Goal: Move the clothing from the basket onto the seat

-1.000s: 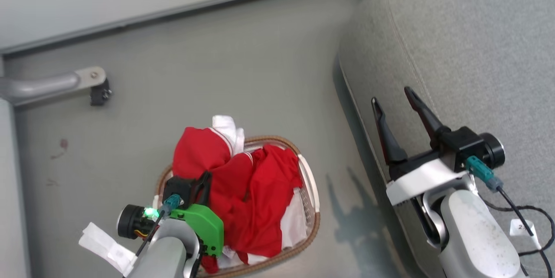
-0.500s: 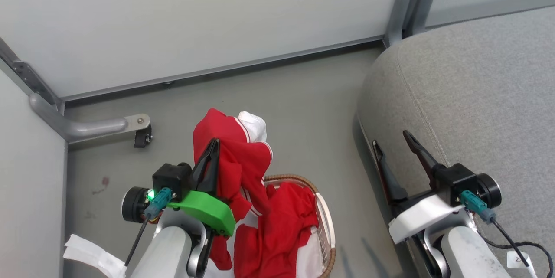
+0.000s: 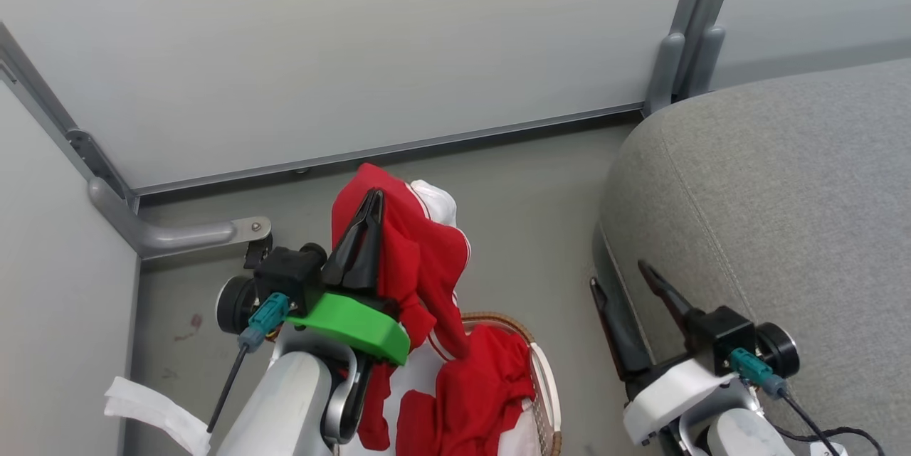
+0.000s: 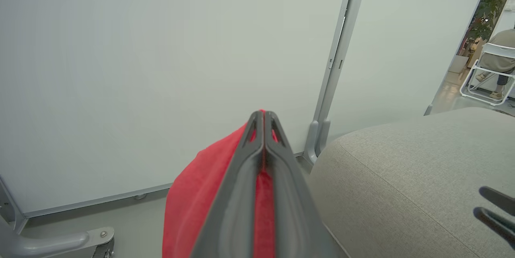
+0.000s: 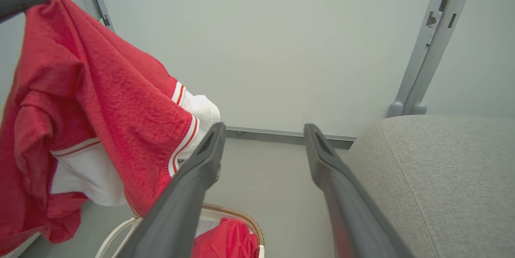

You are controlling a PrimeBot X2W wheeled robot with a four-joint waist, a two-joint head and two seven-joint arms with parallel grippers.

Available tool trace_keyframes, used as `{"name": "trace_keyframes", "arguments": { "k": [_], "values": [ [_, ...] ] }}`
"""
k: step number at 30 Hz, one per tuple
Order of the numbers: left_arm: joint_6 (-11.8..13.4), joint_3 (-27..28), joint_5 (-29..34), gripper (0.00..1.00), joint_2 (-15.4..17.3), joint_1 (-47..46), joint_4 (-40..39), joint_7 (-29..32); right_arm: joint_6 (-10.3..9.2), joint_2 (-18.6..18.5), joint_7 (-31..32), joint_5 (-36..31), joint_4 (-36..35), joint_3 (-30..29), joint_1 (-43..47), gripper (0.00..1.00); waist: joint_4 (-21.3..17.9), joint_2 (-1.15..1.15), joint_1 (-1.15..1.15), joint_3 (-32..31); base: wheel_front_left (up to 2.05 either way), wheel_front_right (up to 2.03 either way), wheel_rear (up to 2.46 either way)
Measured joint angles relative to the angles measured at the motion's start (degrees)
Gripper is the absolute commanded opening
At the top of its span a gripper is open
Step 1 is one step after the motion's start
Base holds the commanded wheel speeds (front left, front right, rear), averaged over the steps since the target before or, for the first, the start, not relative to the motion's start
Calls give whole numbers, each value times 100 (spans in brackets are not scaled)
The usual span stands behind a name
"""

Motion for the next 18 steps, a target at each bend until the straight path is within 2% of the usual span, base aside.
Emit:
{"name": "trace_keyframes", "arguments": {
  "k": [6,11,18],
  "values": [
    [15,-238,-137,0,-1,-81,-170,-1,0,-98,0,41,193,824,-9,100,115,0,0,20,0,0,0],
    [18,-489,-264,0,-2,-188,-279,-1,0,-91,0,119,405,1448,-431,100,275,0,0,60,0,0,0],
    [-8,-976,-337,0,0,-444,-390,-1,0,-4,0,-9,938,1851,-1139,100,543,0,0,160,0,0,0]
  ]
}}
